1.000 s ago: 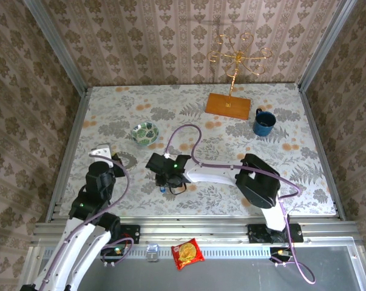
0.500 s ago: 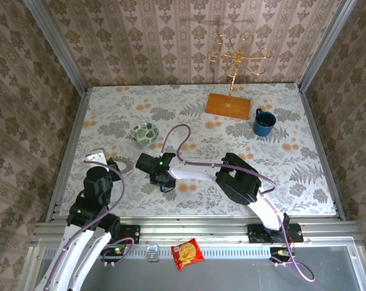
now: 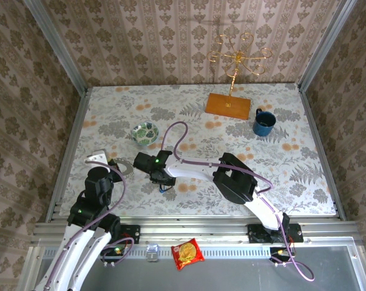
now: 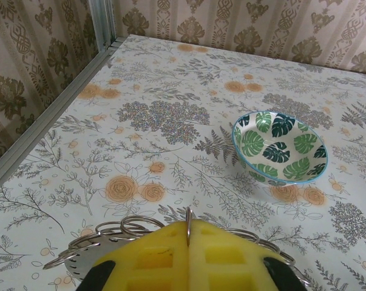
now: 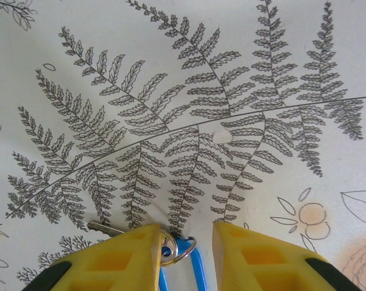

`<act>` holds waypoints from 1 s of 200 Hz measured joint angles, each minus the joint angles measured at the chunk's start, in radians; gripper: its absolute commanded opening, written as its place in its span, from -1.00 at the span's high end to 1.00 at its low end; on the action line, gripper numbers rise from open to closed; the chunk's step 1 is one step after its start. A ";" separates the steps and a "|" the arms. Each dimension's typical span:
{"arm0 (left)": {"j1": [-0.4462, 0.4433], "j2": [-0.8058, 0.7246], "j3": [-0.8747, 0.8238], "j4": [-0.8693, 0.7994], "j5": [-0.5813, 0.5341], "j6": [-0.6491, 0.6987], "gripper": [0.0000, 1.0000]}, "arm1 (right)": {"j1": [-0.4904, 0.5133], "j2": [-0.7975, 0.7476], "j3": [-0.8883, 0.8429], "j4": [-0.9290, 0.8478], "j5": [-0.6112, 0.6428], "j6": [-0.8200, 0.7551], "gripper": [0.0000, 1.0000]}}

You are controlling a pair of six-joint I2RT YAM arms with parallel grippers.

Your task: Put the keys on the keyring

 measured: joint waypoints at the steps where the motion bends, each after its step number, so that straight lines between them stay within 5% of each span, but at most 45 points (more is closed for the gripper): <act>1: 0.000 0.000 0.000 0.000 0.000 0.000 1.00 | 0.000 0.000 0.000 0.000 0.000 0.000 0.39; 50: 0.000 0.000 0.000 0.000 0.006 0.000 1.00 | 0.000 0.018 0.006 0.003 -0.022 0.015 0.44; 98: 0.000 0.000 0.000 0.000 0.008 0.000 1.00 | 0.000 0.018 0.006 0.004 -0.038 0.030 0.81; 134: 0.000 0.000 0.000 0.000 0.011 0.000 1.00 | 0.000 0.018 0.006 0.008 -0.044 0.041 0.89; 171: 0.000 0.000 0.000 -0.002 0.015 0.000 1.00 | -0.001 0.001 -0.028 0.045 -0.048 -0.011 0.64; 200: 0.000 0.000 0.000 -0.007 0.007 0.000 1.00 | 0.000 -0.101 -0.191 0.196 -0.102 -0.223 0.38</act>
